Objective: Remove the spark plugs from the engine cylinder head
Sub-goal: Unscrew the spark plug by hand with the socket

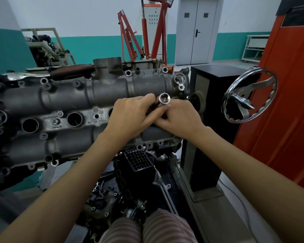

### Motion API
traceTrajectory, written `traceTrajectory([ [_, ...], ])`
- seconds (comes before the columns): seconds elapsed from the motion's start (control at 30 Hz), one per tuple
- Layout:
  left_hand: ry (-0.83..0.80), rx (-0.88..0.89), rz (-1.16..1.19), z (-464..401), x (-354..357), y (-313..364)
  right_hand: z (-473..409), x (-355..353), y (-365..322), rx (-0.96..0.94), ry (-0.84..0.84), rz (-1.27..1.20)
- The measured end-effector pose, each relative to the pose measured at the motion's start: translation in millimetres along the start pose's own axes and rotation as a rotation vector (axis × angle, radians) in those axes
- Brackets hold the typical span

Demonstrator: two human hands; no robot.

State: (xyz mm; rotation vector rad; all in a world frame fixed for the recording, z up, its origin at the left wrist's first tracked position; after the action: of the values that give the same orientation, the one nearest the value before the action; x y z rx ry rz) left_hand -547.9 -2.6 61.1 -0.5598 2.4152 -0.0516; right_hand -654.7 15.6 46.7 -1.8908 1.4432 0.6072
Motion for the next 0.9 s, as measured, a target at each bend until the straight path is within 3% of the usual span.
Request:
traceTrajectory([
  [0.3,0.044,0.087,0.023,0.6,-4.1,2.3,1.3,1.5,-2.2,-0.027,-0.006,0.025],
  [0.57,0.044,0.006,-0.033,-0.3,-1.9,0.2,0.9,0.6,-0.9,0.009,0.009,0.03],
  [0.9,0.044,0.052,0.0,0.4,-3.2,1.4,0.3,1.6,1.2,-0.026,-0.007,0.035],
])
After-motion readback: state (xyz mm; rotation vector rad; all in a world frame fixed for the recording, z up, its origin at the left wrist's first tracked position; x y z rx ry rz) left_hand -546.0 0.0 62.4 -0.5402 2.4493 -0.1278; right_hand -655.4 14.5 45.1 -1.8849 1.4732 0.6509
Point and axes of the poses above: each hand's wrist, its own z-axis away from the middle knuckle, its own x-axis out of the palm, y = z × x, the point moved 5 cm from there along -z, towards the middle knuckle, and after that the axes turned 14 degrees about x, right-handed, at the moved point
